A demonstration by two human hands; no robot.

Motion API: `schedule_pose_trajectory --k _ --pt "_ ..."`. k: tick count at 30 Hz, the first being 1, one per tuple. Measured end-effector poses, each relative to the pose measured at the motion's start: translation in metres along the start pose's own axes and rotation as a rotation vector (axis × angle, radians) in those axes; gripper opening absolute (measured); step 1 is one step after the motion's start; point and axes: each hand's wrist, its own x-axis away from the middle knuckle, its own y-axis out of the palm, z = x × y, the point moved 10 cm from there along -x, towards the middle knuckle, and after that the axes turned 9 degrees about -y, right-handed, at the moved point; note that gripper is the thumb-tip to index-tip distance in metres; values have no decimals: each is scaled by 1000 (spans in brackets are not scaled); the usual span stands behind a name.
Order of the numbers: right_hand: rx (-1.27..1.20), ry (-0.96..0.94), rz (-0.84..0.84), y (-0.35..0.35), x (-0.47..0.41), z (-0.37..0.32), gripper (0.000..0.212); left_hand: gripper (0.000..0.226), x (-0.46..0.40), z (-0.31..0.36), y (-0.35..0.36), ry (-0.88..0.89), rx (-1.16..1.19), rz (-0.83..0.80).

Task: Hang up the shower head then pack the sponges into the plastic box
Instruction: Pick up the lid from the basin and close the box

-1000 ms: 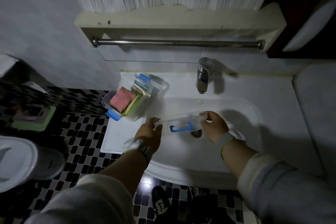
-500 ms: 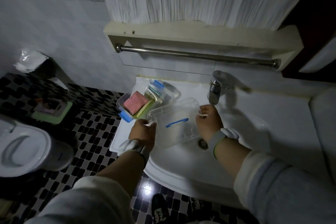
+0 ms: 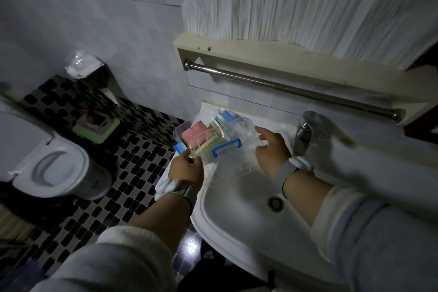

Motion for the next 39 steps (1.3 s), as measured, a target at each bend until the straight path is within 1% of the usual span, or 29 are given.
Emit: schedule_pose_trajectory --k 5,9,12,15,21,24,28,34,39 --pt "54 -23 -31 17 -25 -16 56 28 -24 -2 -4 11 18 -27" --pt "93 -4 -4 33 -41 -21 51 13 -42 -2 -6 32 3 -59" --pt "116 27 0 45 -54 -18 46 25 -56 -5 -8 47 11 -62" --pt "156 44 -31 57 -65 -22 46 23 -71 -8 -8 47 -1 -71" --pt "162 36 -99 76 -90 -20 50 21 -85 -13 -4 10 -28 -67" --pt "247 -16 -118 82 -100 -30 48 16 -90 -18 -1 -25 -54 -73" --pt "414 -70 -125 84 -113 -41 49 17 -99 -16 0 7 -93 -50" --pt "461 -84 -186 94 -133 -45 50 31 -111 -19 7 -22 -167 -93" --pt "429 -28 -250 107 -144 -35 53 38 -114 -24 16 -63 -179 -139"
